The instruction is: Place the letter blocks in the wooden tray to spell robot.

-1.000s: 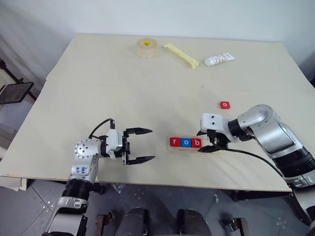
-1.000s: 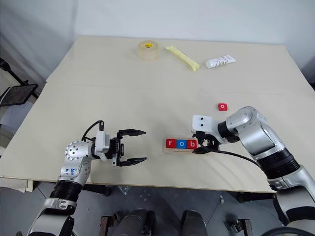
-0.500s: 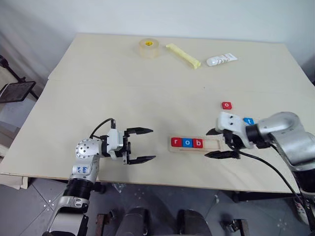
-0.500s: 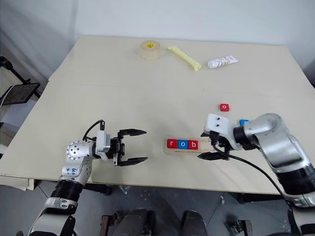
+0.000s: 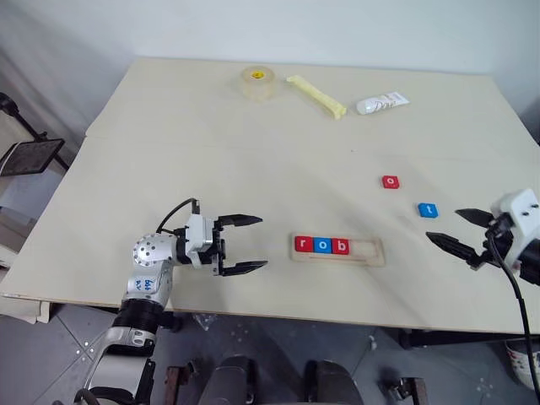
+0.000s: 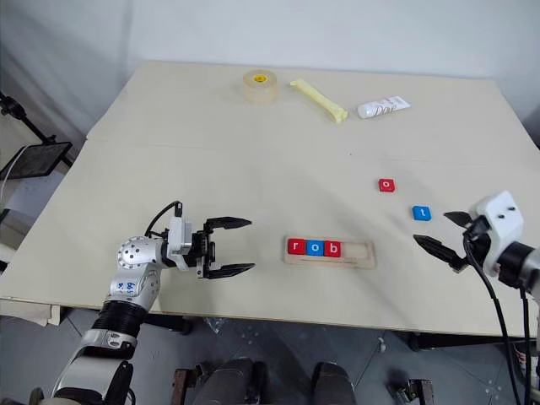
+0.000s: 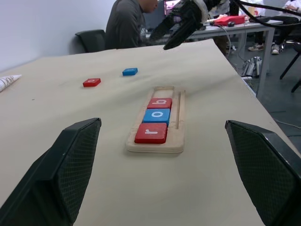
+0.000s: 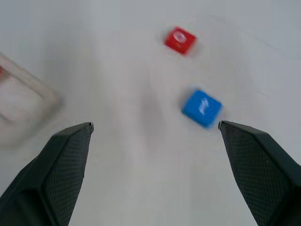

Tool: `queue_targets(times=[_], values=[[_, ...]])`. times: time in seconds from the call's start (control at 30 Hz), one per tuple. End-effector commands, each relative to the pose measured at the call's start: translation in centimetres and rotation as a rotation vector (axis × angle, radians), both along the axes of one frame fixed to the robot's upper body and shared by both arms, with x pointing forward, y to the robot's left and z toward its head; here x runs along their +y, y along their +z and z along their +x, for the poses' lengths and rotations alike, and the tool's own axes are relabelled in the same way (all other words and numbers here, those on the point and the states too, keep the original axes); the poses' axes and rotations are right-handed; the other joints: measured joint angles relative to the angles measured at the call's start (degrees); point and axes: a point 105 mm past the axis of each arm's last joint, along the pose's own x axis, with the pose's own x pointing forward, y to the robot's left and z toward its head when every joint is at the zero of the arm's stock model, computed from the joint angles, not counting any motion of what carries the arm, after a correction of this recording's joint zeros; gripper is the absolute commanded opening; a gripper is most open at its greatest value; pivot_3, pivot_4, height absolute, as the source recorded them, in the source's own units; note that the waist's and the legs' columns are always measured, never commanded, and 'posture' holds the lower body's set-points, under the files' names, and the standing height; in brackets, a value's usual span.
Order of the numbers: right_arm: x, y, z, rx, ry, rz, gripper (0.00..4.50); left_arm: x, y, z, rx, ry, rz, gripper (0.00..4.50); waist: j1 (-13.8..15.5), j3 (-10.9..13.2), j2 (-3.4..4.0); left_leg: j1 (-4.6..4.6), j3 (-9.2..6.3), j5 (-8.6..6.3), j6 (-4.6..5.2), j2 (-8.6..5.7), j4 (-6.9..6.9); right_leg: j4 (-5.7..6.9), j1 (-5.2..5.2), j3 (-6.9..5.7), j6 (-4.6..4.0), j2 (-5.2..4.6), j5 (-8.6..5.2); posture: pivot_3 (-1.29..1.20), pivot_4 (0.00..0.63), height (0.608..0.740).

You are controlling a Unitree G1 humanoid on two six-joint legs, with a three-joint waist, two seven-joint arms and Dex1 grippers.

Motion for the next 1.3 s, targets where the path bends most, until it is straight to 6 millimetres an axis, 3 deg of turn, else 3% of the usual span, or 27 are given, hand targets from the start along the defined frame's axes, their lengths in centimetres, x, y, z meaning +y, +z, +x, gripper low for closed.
queue_targets(times=[0.03, 0.3, 0.9, 0.97, 1.07, 1.3], values=[[-0.5, 0.9, -0.7, -0.077, -0.011, 0.021, 4.46, -0.1, 0.6, 0.0, -0.03, -0.019, 0.001, 4.5, -0.11, 0.0, 0.0, 0.02, 0.03, 0.0, 0.0, 0.02, 0.0, 0.0, 0.01, 0.0, 0.0, 0.0, 0.0, 0.0, 0.15, 0.74], [-0.3, 0.3, -1.5, -0.089, -0.042, 0.076, 4.46, 0.5, 0.8, 0.2, -0.031, -0.03, 0.026, 4.5, -0.02, 0.0, 0.0, 0.04, 0.07, 0.01, 0.01, 0.01, 0.01, 0.0, 0.02, 0.05, 0.0, -0.01, 0.0, 0.0, 0.15, 0.74], [1.5, 1.8, -0.1, -0.097, -0.004, 0.101, 4.46, 0.7, 0.8, -0.1, -0.035, -0.024, 0.025, 4.5, -0.01, 0.0, 0.0, 0.04, 0.05, 0.01, 0.01, 0.02, 0.01, 0.0, 0.02, 0.06, 0.0, -0.01, 0.0, 0.0, 0.15, 0.74], [2.2, 2.3, 1.2, -0.109, -0.006, 0.1, 4.46, 0.7, 0.8, -0.1, -0.035, -0.022, 0.024, 4.5, -0.02, 0.0, 0.0, 0.04, 0.05, 0.01, 0.01, 0.03, 0.01, 0.0, 0.02, 0.06, 0.0, -0.01, 0.0, 0.0, 0.15, 0.74], [4.1, 3.2, 5.0, -0.14, -0.042, 0.082, 4.46, 0.6, 0.7, -0.3, -0.031, -0.02, 0.02, 4.5, -0.86, 0.01, 0.02, 0.05, 0.16, 0.02, 0.01, 0.04, 0.02, 0.01, -0.04, 0.13, 0.0, -0.01, 0.0, 0.0, 0.15, 0.74], [5.3, 2.8, 10.6, -0.144, -0.153, 0.084, 4.46, 0.2, 0.5, -0.8, -0.03, -0.013, 0.007, 4.5, -1.35, 0.01, 0.02, 0.01, -0.1, 0.04, -0.02, 0.01, -0.04, 0.13, -0.06, -0.01, -0.01, -0.02, 0.0, 0.0, 0.15, 0.74]])
